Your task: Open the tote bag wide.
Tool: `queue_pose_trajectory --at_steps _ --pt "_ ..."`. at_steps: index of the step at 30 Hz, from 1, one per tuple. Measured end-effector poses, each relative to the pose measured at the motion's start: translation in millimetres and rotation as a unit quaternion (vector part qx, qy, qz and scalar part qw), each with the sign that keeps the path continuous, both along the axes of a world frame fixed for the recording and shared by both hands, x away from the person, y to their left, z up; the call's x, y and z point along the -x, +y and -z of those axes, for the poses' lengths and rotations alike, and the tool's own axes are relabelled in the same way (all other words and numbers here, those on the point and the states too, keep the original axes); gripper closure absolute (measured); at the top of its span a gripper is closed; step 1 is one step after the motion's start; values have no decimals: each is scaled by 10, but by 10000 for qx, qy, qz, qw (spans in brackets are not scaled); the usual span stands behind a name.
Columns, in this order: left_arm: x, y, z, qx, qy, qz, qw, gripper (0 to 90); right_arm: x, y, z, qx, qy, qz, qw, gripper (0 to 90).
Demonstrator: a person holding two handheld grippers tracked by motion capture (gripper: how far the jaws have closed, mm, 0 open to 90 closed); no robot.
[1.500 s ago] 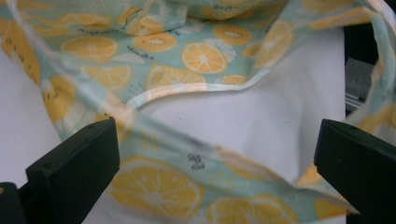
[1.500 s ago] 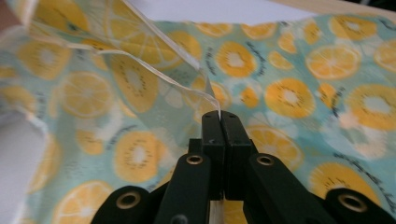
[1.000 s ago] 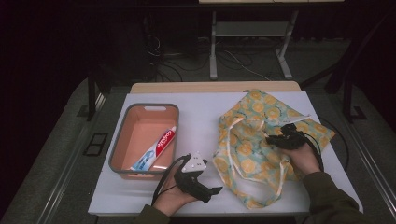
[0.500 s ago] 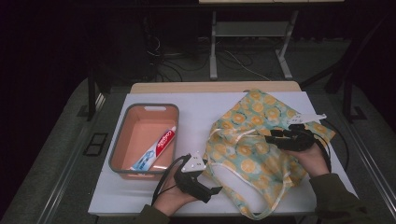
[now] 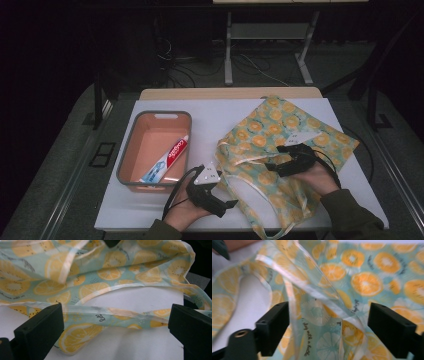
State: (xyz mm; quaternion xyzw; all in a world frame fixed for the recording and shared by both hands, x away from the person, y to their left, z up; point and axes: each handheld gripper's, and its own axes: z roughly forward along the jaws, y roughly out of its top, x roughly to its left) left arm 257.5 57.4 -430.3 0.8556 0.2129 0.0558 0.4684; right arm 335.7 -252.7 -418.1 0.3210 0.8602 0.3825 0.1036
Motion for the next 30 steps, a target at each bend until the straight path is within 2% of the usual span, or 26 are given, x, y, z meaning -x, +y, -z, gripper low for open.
queue_pose_trajectory --at_steps 1,4,6,11,12,13,14,15,25,27,30 --pt "-1 -1 0 -9 3 4 10000 0 -18 17 41 18 20 24 10000 124" --pt "-1 -4 2 1 8 1 10000 0 -57 80 163 126 243 -125 9995 112" --pt "0 -3 1 -1 6 2 10000 0 -62 122 232 208 315 -222 9990 111" --pt "3 -4 0 3 17 7 10000 0 -57 199 328 635 335 -320 9969 117" --pt "0 -2 1 9 15 7 10000 0 -42 204 330 718 215 -308 9967 143" --pt "-4 -1 3 25 28 2 10000 0 -43 195 326 674 219 -261 9971 177" --pt "-7 0 6 29 39 -2 10000 0 -42 163 319 589 169 -200 9979 284" --pt "-9 -2 6 21 41 1 10000 0 -42 163 319 589 169 -200 9979 284" --pt "-4 -3 4 6 33 -2 10000 0 -140 -12 298 369 232 383 9983 785" --pt "-2 -5 3 7 29 5 10000 0 -163 -45 305 250 316 404 9984 861" --pt "-5 -3 2 -1 25 6 10000 0 -165 -47 299 182 402 382 9983 880"
